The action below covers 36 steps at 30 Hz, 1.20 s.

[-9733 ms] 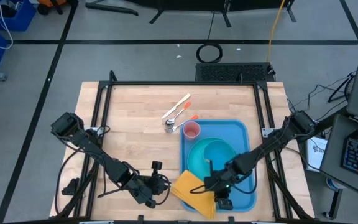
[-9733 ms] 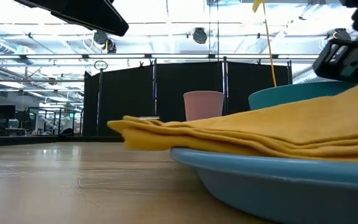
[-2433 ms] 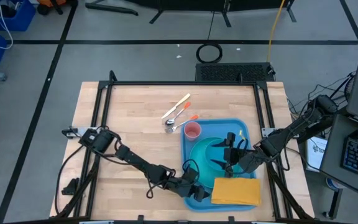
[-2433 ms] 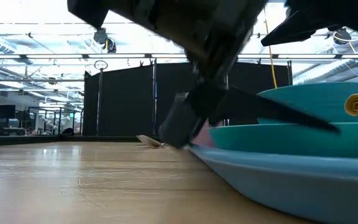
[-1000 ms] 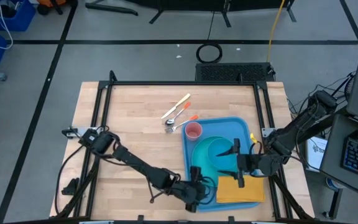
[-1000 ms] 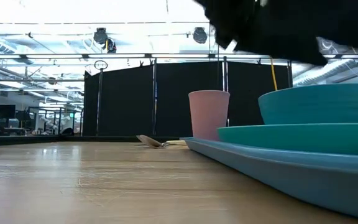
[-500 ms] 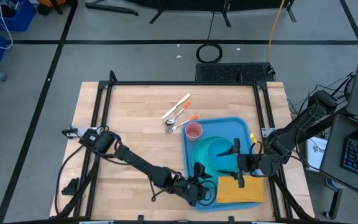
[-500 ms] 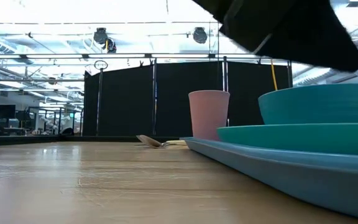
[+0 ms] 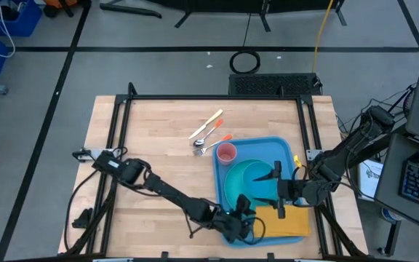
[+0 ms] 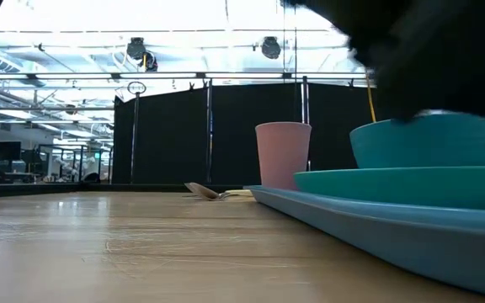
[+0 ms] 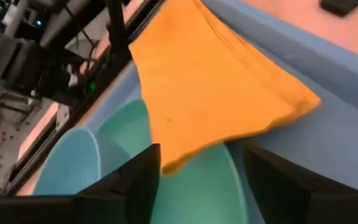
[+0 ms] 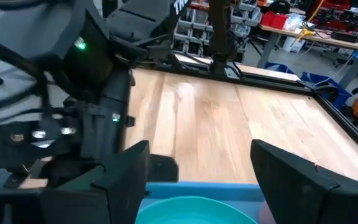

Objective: Set up tray
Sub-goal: Put the yellow table napkin on the blue tray to the bottom of the light blue plate

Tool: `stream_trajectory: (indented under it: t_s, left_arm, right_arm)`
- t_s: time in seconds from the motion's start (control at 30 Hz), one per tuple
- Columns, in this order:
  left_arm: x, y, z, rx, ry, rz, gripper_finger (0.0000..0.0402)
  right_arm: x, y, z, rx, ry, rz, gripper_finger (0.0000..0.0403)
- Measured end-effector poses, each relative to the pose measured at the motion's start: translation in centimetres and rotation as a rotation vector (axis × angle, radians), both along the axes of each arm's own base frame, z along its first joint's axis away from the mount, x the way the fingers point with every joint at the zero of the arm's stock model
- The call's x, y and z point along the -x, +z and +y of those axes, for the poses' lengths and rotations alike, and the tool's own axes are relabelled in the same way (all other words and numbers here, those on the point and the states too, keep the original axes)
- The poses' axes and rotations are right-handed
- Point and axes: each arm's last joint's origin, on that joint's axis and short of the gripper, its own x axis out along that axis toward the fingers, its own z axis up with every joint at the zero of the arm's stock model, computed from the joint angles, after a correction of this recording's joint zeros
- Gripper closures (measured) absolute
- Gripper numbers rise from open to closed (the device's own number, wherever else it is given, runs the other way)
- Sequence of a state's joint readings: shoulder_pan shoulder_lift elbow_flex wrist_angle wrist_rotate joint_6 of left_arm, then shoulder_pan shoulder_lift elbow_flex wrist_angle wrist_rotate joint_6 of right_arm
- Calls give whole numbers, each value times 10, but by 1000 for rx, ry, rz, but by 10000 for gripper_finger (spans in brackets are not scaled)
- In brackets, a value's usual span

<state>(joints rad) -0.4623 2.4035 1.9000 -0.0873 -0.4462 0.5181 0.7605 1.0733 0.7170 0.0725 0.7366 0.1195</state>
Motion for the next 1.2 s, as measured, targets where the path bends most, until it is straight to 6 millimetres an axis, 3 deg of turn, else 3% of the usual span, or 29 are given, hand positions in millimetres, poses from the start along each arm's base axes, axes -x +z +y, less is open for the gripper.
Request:
stream_trajectory:
  t_s: [0.13,0.33,0.47,0.6,0.77,1.2]
  left_arm:
    - [-5,5,-8,-18,-22,-13,206]
    - [-1,-10,-4,-79,-52,95,224]
    - [0,-15,-4,-192,-72,87,221]
    - [-1,-33,-8,-293,-108,96,214]
    - [0,-46,-19,-485,-36,50,213]
    - [3,-43,-24,-540,-44,39,213]
  right_arm:
    - [0,-1,0,3,2,6,133]
    - [1,-3,-1,0,-3,27,133]
    - [1,-4,-1,2,-3,30,133]
    - [1,-4,-1,-2,-4,30,133]
    - [1,-4,-1,-6,-4,29,133]
    - [2,-15,-4,-27,-15,17,133]
